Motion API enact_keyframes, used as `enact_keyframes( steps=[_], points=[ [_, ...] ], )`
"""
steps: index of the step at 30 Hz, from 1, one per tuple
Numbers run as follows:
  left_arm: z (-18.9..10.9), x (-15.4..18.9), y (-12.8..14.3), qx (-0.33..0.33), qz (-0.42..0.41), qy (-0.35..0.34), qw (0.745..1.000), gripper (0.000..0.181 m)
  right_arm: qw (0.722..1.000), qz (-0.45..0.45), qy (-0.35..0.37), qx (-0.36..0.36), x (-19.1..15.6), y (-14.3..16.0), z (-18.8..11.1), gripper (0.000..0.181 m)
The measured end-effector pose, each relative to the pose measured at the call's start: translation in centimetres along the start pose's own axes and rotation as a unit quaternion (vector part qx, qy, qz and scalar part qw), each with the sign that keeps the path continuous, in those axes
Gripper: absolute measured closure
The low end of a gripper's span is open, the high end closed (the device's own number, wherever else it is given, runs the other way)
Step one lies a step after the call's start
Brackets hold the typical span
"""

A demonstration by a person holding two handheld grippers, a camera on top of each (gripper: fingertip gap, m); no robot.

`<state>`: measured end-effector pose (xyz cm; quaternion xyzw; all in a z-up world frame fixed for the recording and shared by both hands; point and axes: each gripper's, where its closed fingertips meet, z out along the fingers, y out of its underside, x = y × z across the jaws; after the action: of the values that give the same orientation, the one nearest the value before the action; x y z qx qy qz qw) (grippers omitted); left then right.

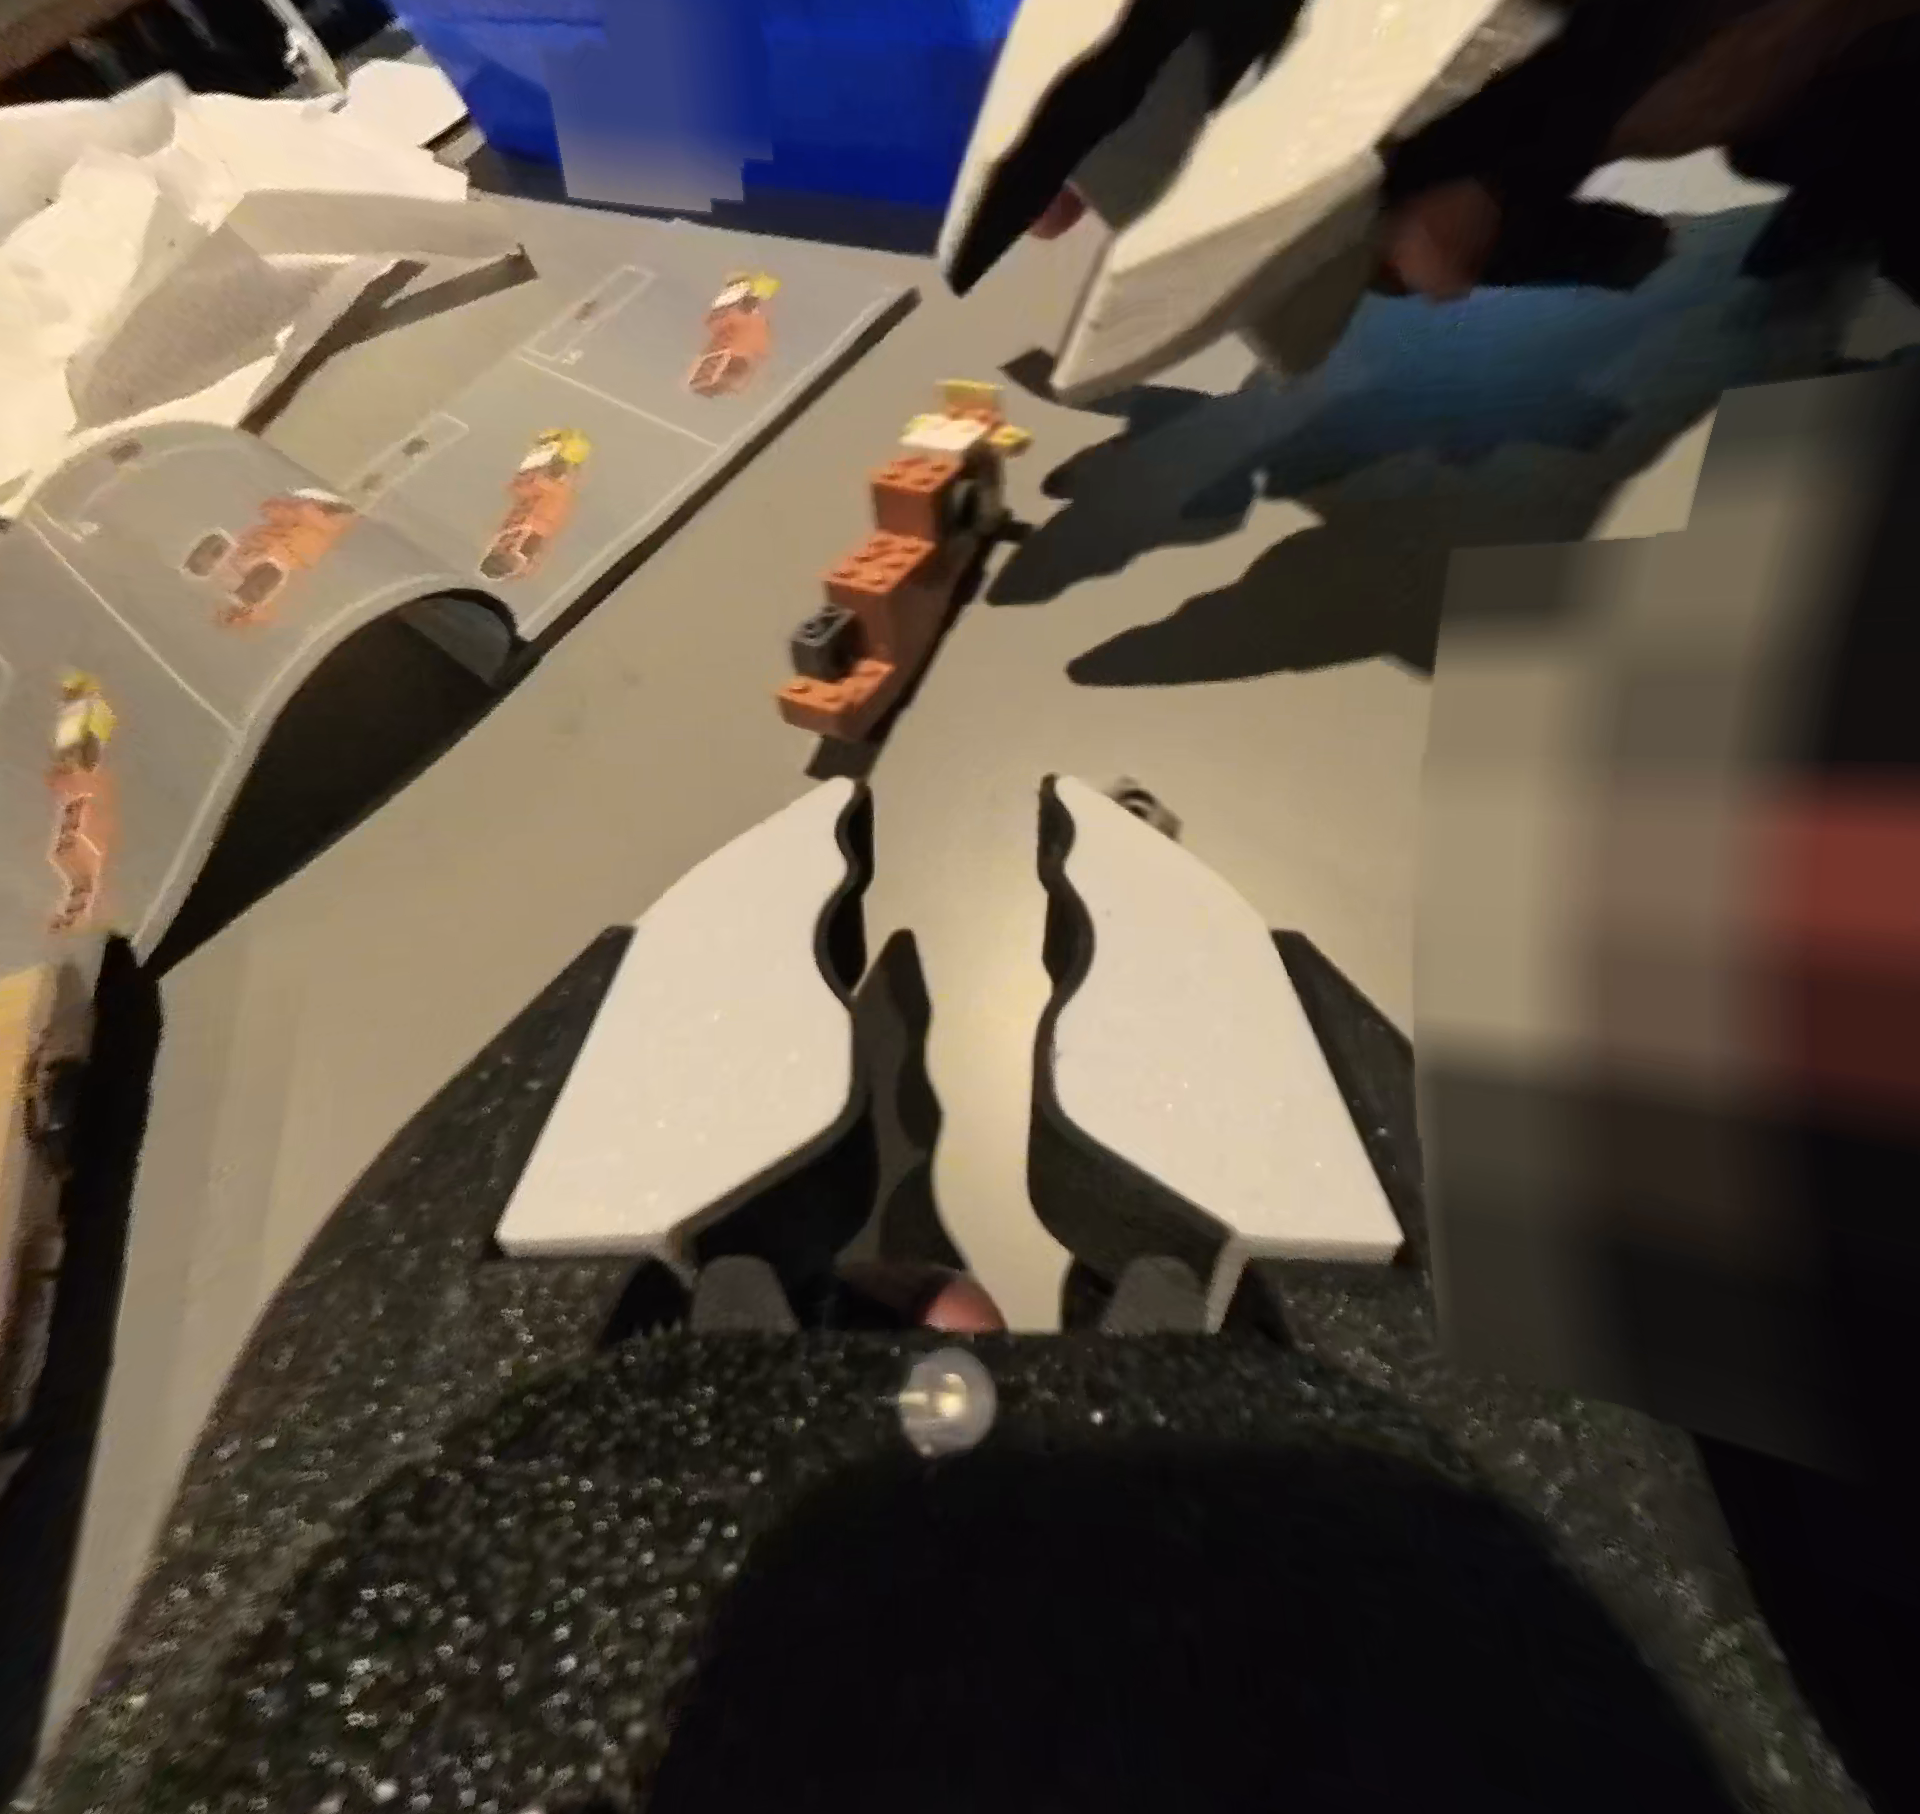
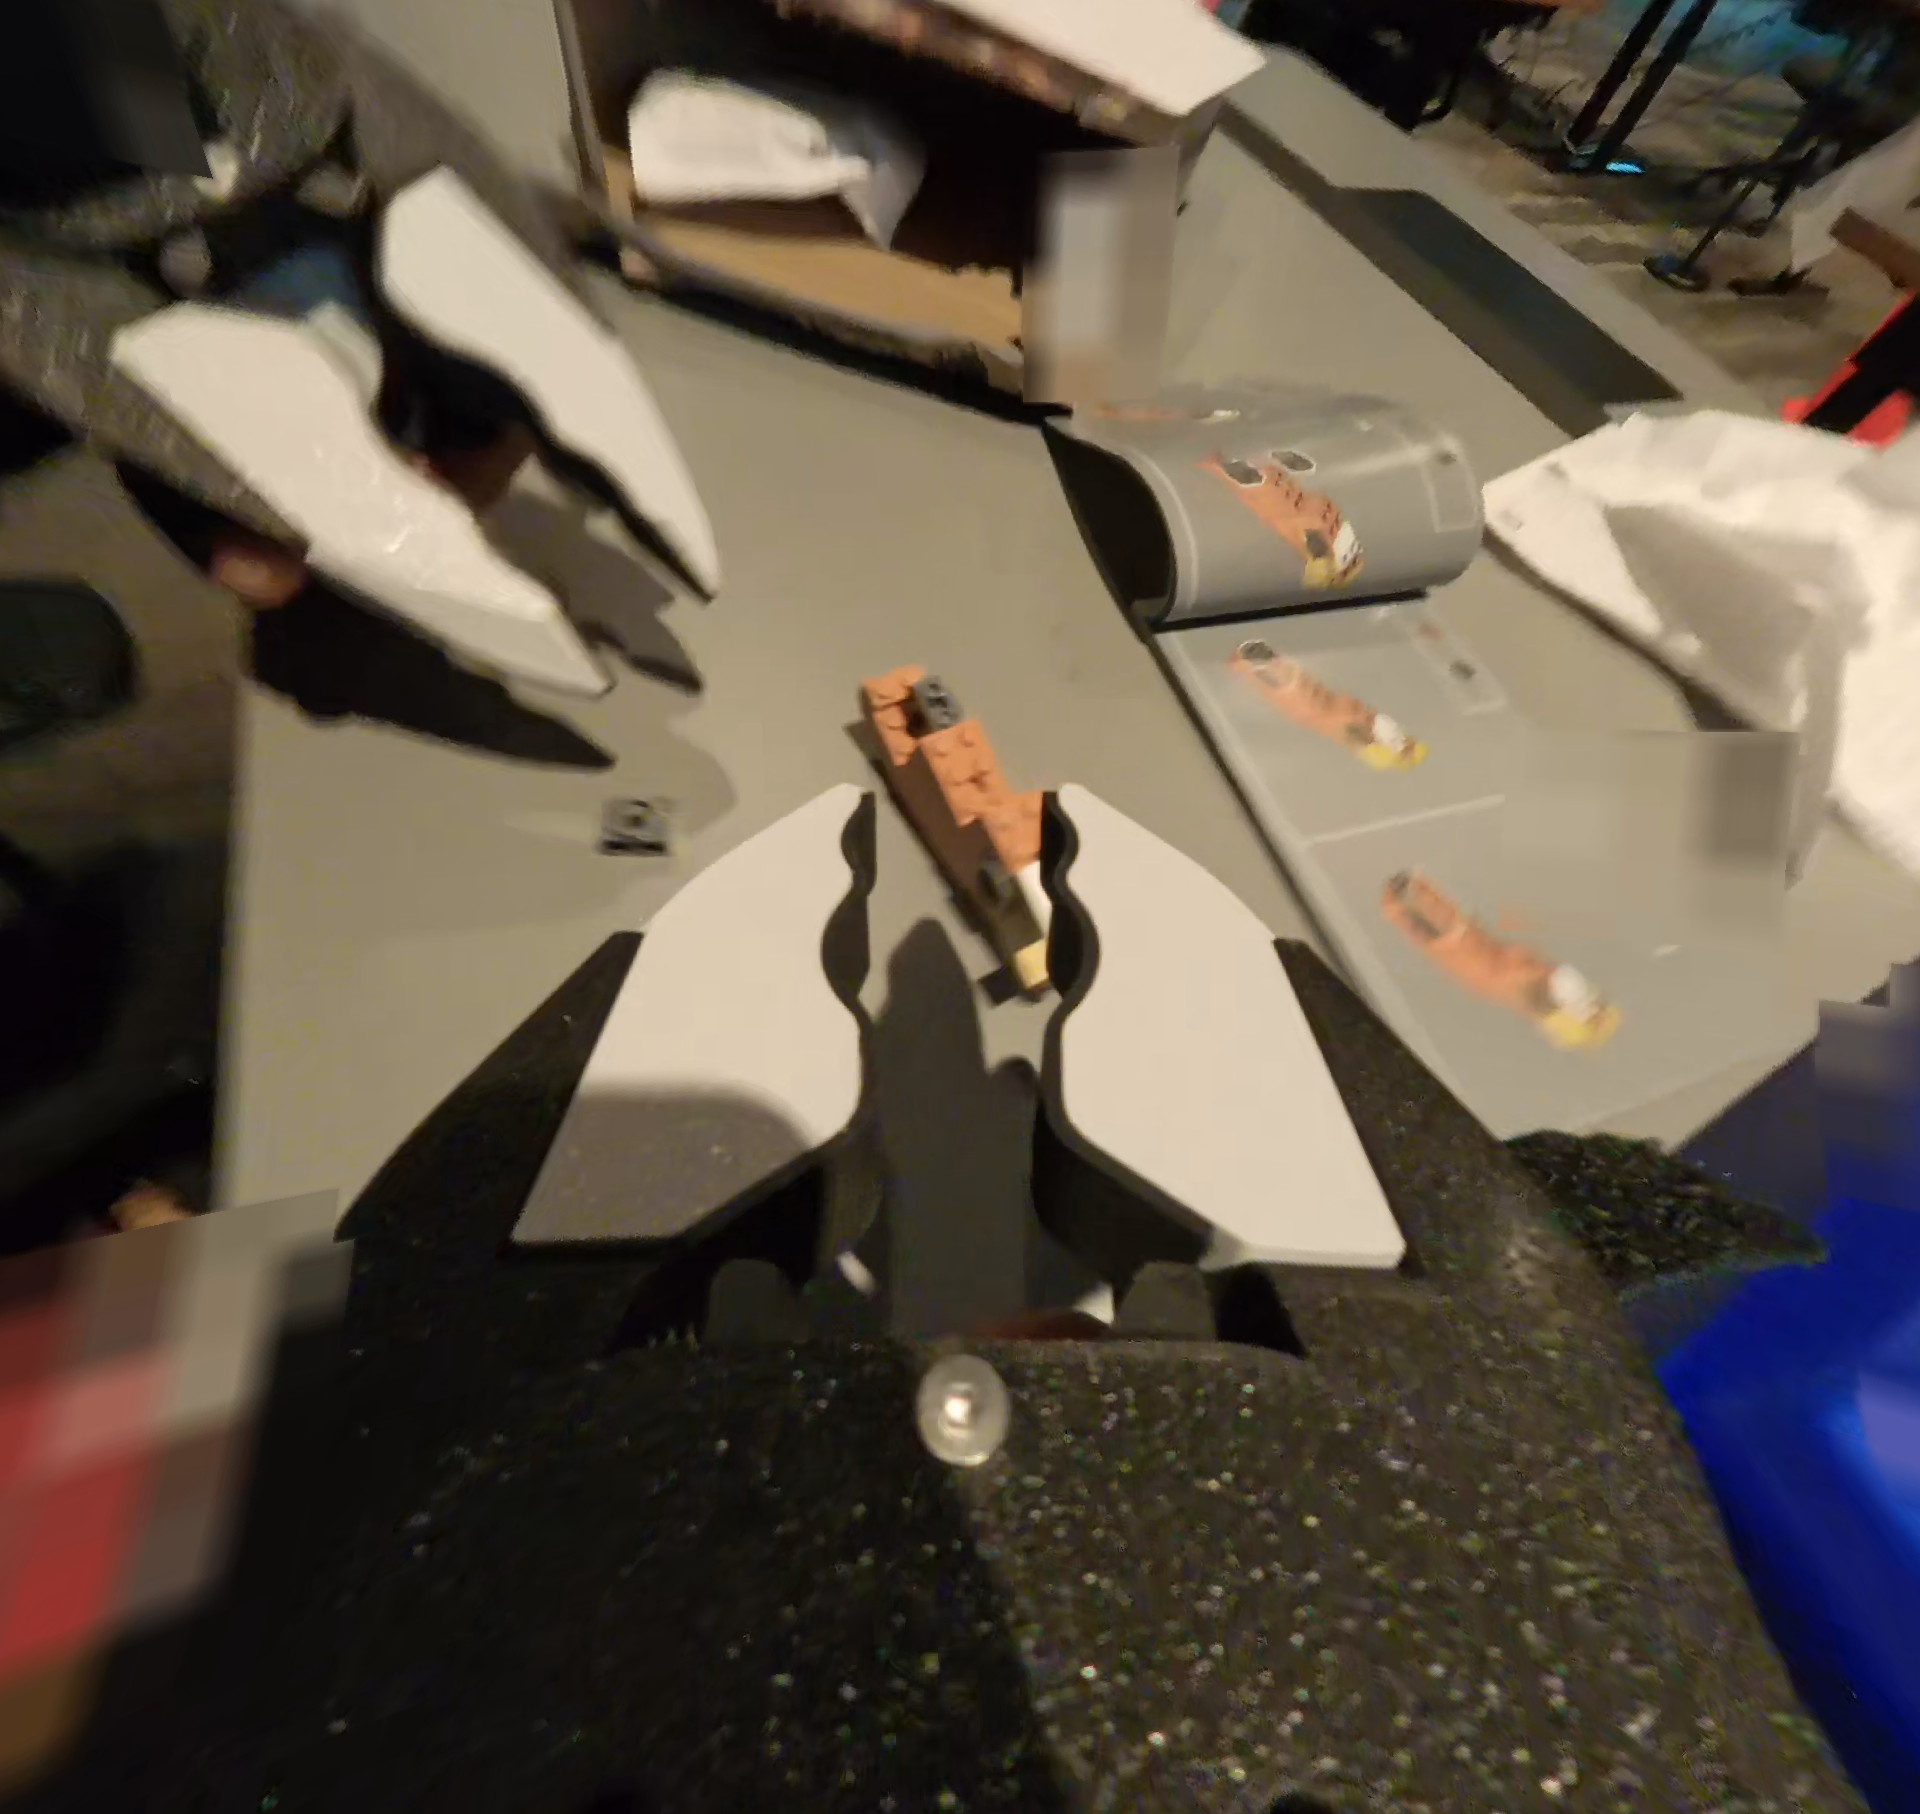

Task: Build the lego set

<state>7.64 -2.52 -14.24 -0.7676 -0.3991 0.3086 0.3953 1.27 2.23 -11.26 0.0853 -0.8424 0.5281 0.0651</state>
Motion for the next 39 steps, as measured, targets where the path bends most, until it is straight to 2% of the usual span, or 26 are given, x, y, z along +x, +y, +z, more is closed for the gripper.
enact_keyframes(
  steps=[5,9,12,21,28,31,34,39],
  points=[
    [2.1,-2.3,0.6,-0.038,-0.05,0.025,0.998,0.152,0.988,-0.112,0.027,-0.103,1.7,1.5,1.6,0.154],
    [3.3,-2.6,1.0,-0.07,-0.048,0.056,0.995,0.152,0.988,-0.093,0.003,-0.122,1.0,2.9,1.7,0.159],
    [4.0,-2.3,1.1,-0.088,-0.041,0.076,0.992,0.152,0.987,-0.076,0.014,-0.138,1.5,4.0,1.7,0.159],
    [5.6,-1.9,0.1,-0.092,-0.018,0.097,0.991,0.152,0.99,-0.015,0.041,-0.133,2.9,4.7,1.1,0.159],
    [7.0,-1.3,-0.1,-0.106,-0.004,0.11,0.988,0.149,0.992,0.034,0.032,-0.115,3.2,4.9,0.6,0.159],
    [7.6,-1.5,-0.6,-0.098,-0.006,0.114,0.989,0.163,0.992,0.049,0.03,-0.109,3.3,5.0,0.3,0.159],
    [7.8,-1.4,-1.5,-0.084,-0.006,0.128,0.988,0.164,0.992,0.057,0.034,-0.109,3.6,5.4,-0.2,0.158],
    [7.3,-0.8,-3.1,-0.119,0.064,0.149,0.98,0.164,0.992,0.049,0.032,-0.11,3.3,5.9,-1.3,0.156]
  ],
)
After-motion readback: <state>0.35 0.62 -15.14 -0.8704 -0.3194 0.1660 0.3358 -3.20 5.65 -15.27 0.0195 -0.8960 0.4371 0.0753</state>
